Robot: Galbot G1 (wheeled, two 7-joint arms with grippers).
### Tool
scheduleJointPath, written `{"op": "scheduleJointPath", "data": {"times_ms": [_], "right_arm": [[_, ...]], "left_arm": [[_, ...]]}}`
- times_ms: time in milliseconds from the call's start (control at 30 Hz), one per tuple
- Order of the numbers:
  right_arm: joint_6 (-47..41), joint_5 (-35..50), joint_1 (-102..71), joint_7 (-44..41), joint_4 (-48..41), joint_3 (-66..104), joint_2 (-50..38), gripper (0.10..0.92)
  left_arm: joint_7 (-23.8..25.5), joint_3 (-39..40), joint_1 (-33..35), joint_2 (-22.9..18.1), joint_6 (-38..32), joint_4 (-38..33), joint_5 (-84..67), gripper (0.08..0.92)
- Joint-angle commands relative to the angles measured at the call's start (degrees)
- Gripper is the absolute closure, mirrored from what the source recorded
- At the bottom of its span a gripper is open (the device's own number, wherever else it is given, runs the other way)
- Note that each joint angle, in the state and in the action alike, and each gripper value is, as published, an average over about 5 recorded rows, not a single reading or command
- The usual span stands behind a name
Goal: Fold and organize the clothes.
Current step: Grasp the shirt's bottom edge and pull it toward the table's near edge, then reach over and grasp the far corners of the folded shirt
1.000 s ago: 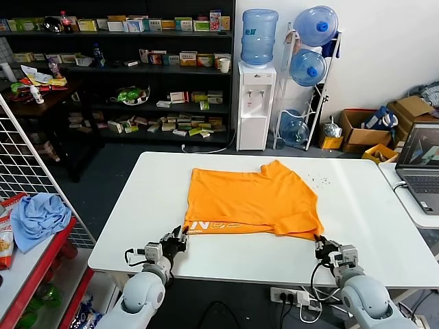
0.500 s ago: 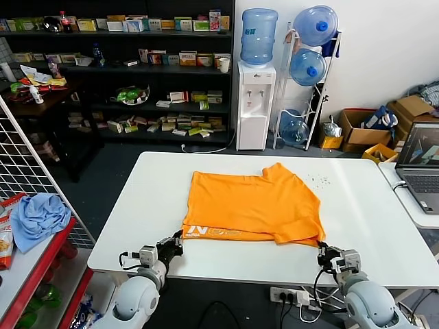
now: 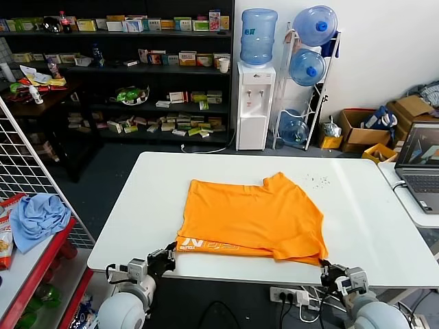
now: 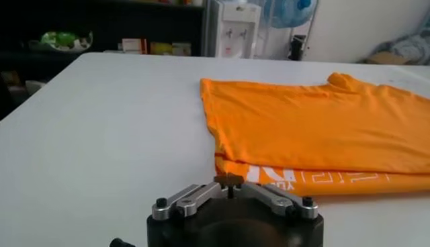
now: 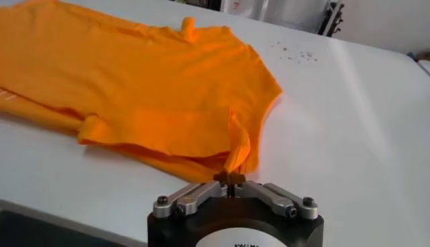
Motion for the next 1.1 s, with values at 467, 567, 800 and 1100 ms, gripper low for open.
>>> {"op": "scheduleJointPath", "data": {"times_ms": [467, 567, 800, 1100], "right_arm": [[-0.95, 0.11, -5.19, 1.26, 8.1, 3.42, -2.95, 0.529], [1.48, 0.62, -3.31, 1.18, 7.59, 3.74, -3.62, 0.451], [9.62, 4.24, 10.51, -0.18, -1.04, 1.77, -3.66, 0.257], [9.88, 11.61, 33.35, -4.52, -20.78, -5.26, -1.48, 0.203]], "left_arm": [[0.23, -2.14, 1.98, 1.61, 0.81, -7.33, 1.23, 0.665], [0.74, -2.13, -1.09, 1.79, -0.42, -6.23, 0.87, 0.578], [1.58, 0.74, -12.62, 1.28, -2.39, 1.55, -1.26, 0.37], [1.26, 7.95, -31.6, -2.82, -2.32, 20.67, -3.07, 0.182]]}}
